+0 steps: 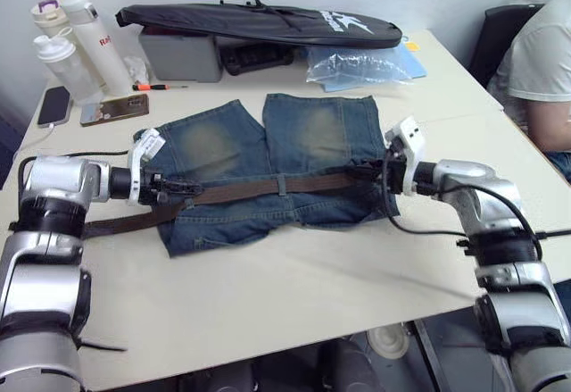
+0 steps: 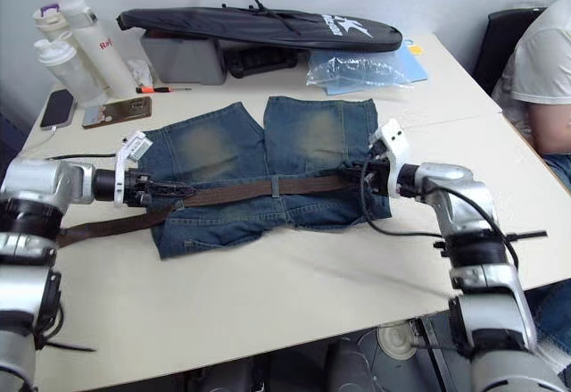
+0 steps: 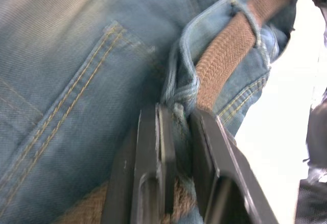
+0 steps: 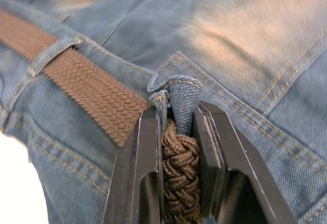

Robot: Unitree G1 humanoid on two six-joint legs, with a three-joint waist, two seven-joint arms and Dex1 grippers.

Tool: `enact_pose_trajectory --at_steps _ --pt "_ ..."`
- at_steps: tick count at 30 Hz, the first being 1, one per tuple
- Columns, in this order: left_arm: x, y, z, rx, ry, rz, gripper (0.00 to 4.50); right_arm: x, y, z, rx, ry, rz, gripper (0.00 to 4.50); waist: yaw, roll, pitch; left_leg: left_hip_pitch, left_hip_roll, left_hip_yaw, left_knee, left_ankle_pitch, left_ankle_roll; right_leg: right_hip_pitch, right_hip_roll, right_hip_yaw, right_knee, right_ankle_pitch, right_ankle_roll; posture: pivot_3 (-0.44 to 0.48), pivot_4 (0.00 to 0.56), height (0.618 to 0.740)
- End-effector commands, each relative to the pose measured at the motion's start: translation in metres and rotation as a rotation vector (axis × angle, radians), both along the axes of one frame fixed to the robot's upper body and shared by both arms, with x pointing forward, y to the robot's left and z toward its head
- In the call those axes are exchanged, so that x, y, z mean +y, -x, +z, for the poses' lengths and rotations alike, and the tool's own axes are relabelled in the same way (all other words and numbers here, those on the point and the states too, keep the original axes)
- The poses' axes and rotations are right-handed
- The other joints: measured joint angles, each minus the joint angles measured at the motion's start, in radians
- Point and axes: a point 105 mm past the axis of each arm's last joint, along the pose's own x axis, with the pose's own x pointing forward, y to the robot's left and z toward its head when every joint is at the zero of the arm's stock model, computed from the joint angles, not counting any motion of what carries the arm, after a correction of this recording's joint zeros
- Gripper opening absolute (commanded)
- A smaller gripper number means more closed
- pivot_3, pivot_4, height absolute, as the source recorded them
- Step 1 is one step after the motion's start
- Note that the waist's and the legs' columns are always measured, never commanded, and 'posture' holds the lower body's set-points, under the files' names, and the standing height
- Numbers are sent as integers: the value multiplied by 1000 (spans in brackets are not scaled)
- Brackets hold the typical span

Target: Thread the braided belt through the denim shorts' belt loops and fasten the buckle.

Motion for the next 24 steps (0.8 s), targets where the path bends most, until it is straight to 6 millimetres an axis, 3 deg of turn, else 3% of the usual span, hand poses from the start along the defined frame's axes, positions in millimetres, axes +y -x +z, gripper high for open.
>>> enact_pose_trajectory --at_steps 1,5,10,18,24 --pt "-13 30 33 -321 -28 -259 213 14 28 36 -334 34 133 391 0 0 0 0 0 0 0 0 0 0 0 0 -1 0 0 0 150 658" --pt "-11 68 21 -414 -77 -434 213 13 63 24 -650 194 220 391 3 0 -1 5 0 1 -1 -1 1 4 -1 0 -1 0 0 0 150 658" --pt "-10 82 6 -558 -181 -522 213 11 97 7 -948 289 273 391 15 0 -1 9 0 2 0 -3 3 9 -1 0 -6 0 0 0 150 658" --pt "0 111 -52 -742 -533 -751 212 -8 156 -61 -1024 375 454 391 23 1 -2 10 1 2 3 -5 4 9 -1 1 -4 -1 -1 0 150 658" --pt "3 127 -75 -754 -579 -819 211 -23 174 -90 -959 431 542 391 23 1 -4 11 1 0 5 -7 5 9 -4 1 -2 -2 -2 0 150 658"
